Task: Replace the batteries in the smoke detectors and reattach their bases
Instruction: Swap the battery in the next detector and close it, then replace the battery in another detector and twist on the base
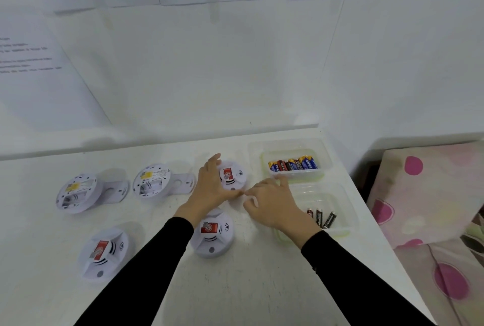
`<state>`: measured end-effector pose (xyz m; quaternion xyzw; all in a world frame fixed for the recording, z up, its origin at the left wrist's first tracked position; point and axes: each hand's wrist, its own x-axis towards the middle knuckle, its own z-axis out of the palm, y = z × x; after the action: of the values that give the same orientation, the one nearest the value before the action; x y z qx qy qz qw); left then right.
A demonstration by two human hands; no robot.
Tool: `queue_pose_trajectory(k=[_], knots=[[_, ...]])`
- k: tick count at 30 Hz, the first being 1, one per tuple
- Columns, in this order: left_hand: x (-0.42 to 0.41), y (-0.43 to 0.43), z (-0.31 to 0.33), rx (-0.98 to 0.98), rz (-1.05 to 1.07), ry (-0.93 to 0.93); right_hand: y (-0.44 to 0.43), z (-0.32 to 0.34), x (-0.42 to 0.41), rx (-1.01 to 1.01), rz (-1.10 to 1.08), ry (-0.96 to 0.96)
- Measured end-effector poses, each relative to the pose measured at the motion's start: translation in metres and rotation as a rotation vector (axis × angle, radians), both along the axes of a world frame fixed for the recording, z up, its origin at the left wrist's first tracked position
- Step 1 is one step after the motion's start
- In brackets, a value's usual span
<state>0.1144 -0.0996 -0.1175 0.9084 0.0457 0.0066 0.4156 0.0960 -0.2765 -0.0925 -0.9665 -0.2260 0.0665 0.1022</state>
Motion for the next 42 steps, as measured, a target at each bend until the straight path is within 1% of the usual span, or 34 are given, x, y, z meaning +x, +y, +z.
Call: queue_pose_trajectory(k=[4,8,9,11,13,14,16,18,21,23,25,27,30,34,36,38,40,42], knots=[[0.002,0.007,-0.003,-0.007,-0.037,0.024,0.002,0.002,0.005,-0.123,0.054,0.010],[-0.002,0.010,0.001,0.024,-0.077,0.049,0.008,0.011,0.010,-0.137,0.069,0.034],[-0.005,0.013,0.003,0.025,-0.039,0.015,0.009,0.013,0.011,-0.136,0.065,0.025],[-0.013,0.026,0.006,0.038,0.100,-0.133,0.013,0.013,0.014,-0.101,0.037,-0.031],[-0.020,0.049,0.006,0.096,0.275,-0.275,0.019,0.012,0.015,0.019,0.002,-0.084],[-0.023,0.061,0.003,0.144,0.361,-0.305,0.024,0.011,0.015,0.099,0.011,-0.097],[-0.030,0.083,0.000,0.211,0.512,-0.266,0.040,0.012,0.017,0.240,0.089,-0.084],[-0.036,0.097,0.000,0.200,0.597,-0.163,0.062,0.014,0.021,0.267,0.203,-0.053],[-0.044,0.114,-0.003,0.150,0.567,0.002,0.097,0.012,0.030,0.131,0.337,-0.026],[-0.048,0.121,-0.003,0.082,0.537,0.054,0.117,0.008,0.034,-0.003,0.413,-0.025],[-0.050,0.126,-0.006,0.011,0.529,0.020,0.131,0.003,0.038,-0.112,0.478,-0.039],[-0.055,0.130,-0.006,-0.011,0.534,-0.023,0.137,-0.002,0.042,-0.169,0.514,-0.041],[-0.058,0.136,-0.004,-0.009,0.549,-0.050,0.136,-0.004,0.047,-0.211,0.530,-0.037],[-0.064,0.121,0.012,-0.033,0.519,-0.144,0.127,-0.001,0.051,-0.224,0.515,-0.048],[-0.066,0.107,0.022,-0.085,0.466,-0.219,0.120,0.003,0.050,-0.119,0.496,-0.029],[-0.066,0.091,0.028,-0.231,0.401,-0.296,0.106,0.010,0.049,0.134,0.447,0.003],[-0.064,0.075,0.036,-0.410,0.308,-0.306,0.081,0.019,0.047,0.364,0.355,0.039],[-0.060,0.054,0.046,-0.545,0.186,-0.275,0.045,0.029,0.041,0.527,0.227,0.077]])
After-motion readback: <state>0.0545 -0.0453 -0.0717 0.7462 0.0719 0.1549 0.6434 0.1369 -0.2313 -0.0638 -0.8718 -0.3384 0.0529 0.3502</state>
